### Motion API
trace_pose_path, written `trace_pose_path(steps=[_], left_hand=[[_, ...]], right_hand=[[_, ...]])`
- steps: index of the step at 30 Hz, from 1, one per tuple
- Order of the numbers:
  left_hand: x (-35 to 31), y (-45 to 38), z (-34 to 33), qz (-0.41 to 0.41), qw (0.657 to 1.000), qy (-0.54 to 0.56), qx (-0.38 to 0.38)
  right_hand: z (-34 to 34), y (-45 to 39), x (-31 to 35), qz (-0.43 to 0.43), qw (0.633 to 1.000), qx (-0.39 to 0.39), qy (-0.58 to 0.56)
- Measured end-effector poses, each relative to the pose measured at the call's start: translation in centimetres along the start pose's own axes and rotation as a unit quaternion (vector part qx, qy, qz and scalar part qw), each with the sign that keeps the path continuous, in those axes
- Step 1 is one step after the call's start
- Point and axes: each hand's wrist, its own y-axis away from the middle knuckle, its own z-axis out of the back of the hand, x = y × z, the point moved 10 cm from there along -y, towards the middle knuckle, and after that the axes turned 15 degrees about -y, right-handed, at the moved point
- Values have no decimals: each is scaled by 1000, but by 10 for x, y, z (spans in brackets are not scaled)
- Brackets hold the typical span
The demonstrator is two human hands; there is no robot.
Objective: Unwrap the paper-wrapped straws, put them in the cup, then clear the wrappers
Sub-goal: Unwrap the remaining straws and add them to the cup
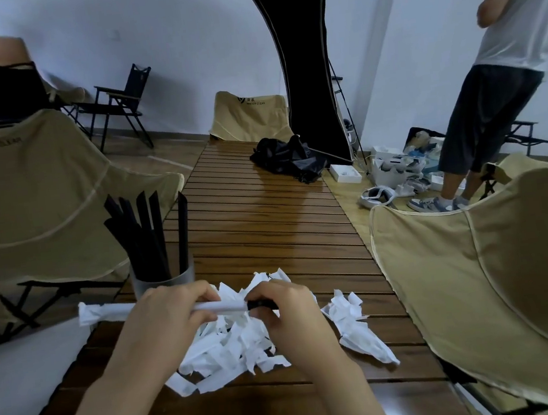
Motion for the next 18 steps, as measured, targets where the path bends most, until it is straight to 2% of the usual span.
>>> trace_pose_path(steps=[4, 10, 14, 18], left_hand=[[-13, 1, -8, -29, 999, 2, 36], [-10, 0, -12, -28, 998, -28, 42], [-12, 1, -16, -43, 996, -58, 46], [-18, 4, -22, -57, 995, -8, 81]], right_hand=[[-3, 0, 13, 48, 999, -13, 3], [0, 2, 22, 69, 996, -53, 5], [-11, 1, 21, 64, 998, -7, -7], [-13, -1, 10, 45, 999, 0, -9]])
